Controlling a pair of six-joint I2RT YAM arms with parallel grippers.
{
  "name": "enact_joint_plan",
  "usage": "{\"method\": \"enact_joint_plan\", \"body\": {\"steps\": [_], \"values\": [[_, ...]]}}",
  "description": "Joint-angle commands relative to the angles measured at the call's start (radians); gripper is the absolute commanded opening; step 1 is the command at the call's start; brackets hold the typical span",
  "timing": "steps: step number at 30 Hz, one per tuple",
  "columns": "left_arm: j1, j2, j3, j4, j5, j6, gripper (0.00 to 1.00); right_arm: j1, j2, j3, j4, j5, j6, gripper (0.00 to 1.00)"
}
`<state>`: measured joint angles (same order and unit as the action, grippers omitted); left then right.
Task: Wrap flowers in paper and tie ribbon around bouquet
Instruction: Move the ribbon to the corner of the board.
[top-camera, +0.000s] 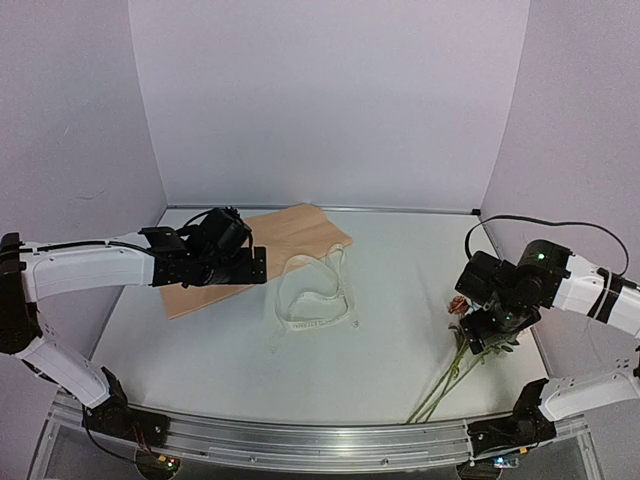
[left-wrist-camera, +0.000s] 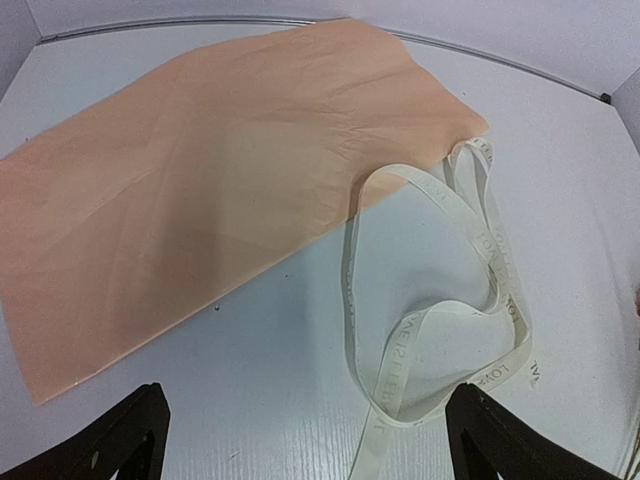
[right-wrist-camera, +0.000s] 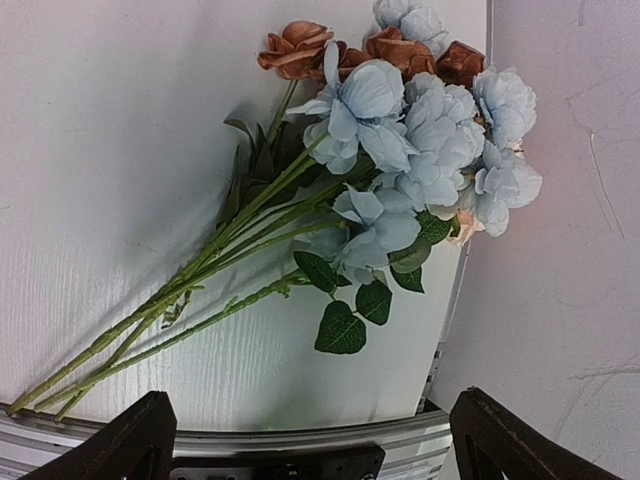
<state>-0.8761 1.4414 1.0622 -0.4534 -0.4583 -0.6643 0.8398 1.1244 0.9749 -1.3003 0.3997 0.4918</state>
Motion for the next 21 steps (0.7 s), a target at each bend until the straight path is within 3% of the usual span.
{"method": "enact_joint_plan", "body": {"steps": [1, 6, 14, 21], "values": [[0.005, -0.024, 0.021, 0.027, -0.021, -0.014, 1.00, -0.004, 0.002, 0.028, -0.019, -0.007, 0.030, 0.98], [0.005, -0.019, -0.007, 0.054, 0.007, -0.052, 1.00, -0.004, 0.005, 0.022, -0.012, -0.030, 0.040, 0.98], [-0.031, 0.140, 0.057, 0.019, 0.028, -0.179, 1.00, -0.029, 0.009, 0.006, 0.017, -0.081, 0.046, 0.98], [-0.041, 0.230, 0.088, 0.028, 0.060, -0.203, 1.00, -0.040, 0.100, 0.051, 0.102, -0.172, 0.089, 0.98]]}}
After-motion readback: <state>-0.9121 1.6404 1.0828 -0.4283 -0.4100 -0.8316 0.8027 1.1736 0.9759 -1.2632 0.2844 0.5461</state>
